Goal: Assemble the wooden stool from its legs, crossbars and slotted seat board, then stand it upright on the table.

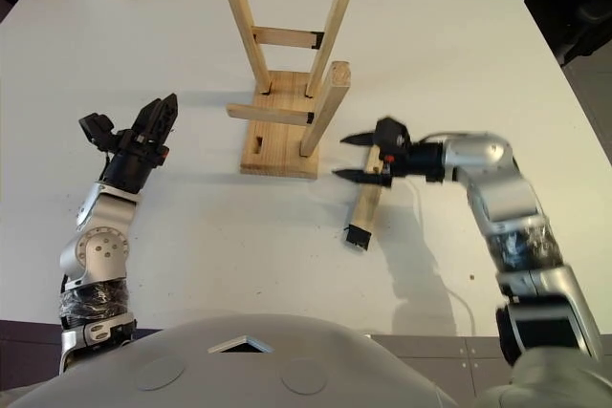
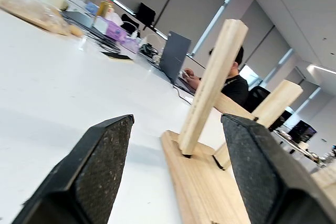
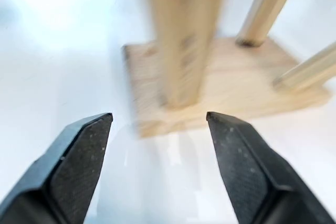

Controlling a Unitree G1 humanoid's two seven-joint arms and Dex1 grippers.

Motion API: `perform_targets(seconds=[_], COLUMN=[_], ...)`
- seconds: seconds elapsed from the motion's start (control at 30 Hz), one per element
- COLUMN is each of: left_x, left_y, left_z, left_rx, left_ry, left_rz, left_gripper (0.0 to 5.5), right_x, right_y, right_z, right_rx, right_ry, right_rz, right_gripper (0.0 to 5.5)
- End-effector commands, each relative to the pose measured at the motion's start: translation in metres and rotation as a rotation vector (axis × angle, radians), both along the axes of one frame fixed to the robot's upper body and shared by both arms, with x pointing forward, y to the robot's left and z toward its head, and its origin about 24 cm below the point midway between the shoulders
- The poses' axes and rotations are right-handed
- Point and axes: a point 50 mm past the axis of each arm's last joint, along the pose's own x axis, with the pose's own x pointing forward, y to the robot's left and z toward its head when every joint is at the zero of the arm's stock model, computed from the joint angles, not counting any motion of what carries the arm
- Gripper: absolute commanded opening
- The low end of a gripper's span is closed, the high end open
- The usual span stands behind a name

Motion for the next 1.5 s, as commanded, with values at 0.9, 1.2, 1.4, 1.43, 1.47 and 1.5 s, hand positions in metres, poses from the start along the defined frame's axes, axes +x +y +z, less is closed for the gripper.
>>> perform_targets(seconds=[0.9,1.2,1.4,1.43,1.47,1.5], left_x=[0.005,0.01,0.006,0.006,0.007,0.008], left_y=[-0.017,-0.021,-0.021,-0.021,-0.022,-0.022], left_z=[-0.015,-0.017,-0.022,-0.022,-0.022,-0.022], left_rx=[-0.028,-0.025,-0.021,-0.022,-0.022,-0.022], left_ry=[0.042,0.039,0.059,0.059,0.059,0.058], left_rz=[0.009,-0.007,-0.011,-0.012,-0.015,-0.018], left_gripper=[3.08,3.08,3.08,3.08,3.08,3.08], right_x=[0.029,0.032,0.022,0.023,0.025,0.028], right_y=[-0.097,-0.12,-0.08,-0.072,-0.065,-0.059], right_z=[0.008,0.011,0.014,0.012,0.01,0.008], right_rx=[0.04,-0.079,-0.122,-0.128,-0.137,-0.14], right_ry=[0.03,0.023,0.011,-0.001,-0.021,-0.034], right_rz=[-0.411,-0.334,-0.024,0.005,0.026,0.036], right_gripper=[3.3,3.3,3.3,3.3,3.3,3.3])
